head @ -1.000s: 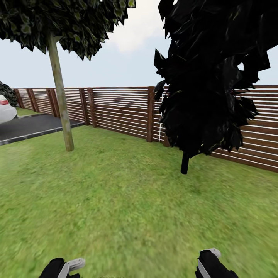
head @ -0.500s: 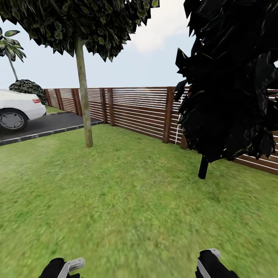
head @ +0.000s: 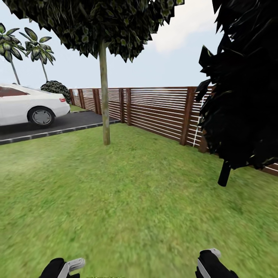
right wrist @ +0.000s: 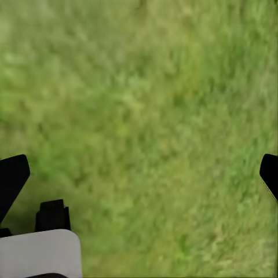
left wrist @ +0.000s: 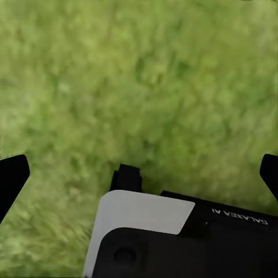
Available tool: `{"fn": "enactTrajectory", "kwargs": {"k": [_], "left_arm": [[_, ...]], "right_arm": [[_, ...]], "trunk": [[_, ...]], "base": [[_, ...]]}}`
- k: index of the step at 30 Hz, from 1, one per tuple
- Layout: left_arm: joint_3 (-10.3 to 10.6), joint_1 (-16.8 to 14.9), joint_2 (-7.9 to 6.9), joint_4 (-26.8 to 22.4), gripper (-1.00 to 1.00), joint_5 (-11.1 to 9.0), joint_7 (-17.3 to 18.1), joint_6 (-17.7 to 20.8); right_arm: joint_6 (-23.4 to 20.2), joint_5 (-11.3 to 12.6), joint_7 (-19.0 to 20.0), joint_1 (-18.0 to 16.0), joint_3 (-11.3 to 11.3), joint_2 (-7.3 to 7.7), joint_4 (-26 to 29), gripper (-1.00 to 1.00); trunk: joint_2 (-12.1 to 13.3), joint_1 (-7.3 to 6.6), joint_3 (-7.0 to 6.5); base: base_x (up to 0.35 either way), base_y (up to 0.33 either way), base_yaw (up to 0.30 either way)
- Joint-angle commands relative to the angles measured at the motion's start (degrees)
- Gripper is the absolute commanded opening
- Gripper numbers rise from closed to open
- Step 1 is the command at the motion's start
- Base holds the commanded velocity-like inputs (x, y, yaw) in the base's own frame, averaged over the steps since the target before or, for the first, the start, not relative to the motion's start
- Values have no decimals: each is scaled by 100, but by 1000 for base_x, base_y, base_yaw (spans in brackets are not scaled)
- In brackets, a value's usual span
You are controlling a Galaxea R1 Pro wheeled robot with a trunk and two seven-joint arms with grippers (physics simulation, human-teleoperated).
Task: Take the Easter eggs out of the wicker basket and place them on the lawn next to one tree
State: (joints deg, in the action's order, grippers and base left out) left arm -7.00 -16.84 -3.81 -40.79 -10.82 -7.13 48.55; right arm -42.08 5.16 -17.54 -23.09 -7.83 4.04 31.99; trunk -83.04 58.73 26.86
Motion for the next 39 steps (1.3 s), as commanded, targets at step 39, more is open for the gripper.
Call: {"fn": "enactTrajectory", "kwargs": {"k": [39], "left_arm": [[-3,-4,2,1,100,-69,-20,31]], "right_arm": [[-28,56,-39,-2,-35,19,9,100]], "trunk": [[-4,0,7]], "base": [[0,0,298]]}}
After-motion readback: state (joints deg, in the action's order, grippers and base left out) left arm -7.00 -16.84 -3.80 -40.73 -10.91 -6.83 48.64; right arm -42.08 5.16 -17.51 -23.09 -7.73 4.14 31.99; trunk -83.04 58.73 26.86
